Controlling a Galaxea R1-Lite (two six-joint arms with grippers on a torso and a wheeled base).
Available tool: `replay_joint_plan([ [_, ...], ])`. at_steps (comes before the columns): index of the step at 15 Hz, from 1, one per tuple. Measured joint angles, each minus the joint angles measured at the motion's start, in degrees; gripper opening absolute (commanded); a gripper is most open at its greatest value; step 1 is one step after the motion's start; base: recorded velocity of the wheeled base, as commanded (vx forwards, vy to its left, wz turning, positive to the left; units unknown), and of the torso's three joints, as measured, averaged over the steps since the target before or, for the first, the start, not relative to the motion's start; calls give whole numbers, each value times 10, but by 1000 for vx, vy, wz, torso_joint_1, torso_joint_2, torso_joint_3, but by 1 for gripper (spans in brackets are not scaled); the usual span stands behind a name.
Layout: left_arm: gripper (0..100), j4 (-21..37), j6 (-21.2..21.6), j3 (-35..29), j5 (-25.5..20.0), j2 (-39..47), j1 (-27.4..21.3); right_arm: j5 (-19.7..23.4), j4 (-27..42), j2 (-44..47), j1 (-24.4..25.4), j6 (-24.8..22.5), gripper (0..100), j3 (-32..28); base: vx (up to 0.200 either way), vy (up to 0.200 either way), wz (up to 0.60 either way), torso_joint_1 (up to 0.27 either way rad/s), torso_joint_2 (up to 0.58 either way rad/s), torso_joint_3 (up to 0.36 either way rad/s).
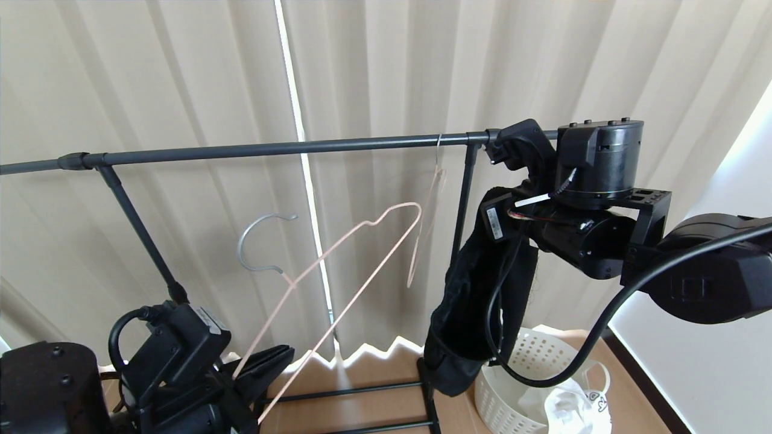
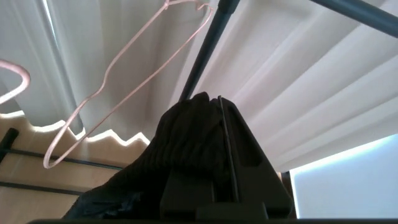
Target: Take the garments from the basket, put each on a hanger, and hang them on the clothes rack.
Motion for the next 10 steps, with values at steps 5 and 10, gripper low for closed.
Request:
replay_joint_plan([
  [5,0,-10,3,22,0,11,-40,-18,0,3,9,0,0,-4,0,0,0,0,0,0],
  [10,0,-12,3,25,1,24,-55,-31,-1,9,28,1,0,-3,0,0,0,0,0,0],
])
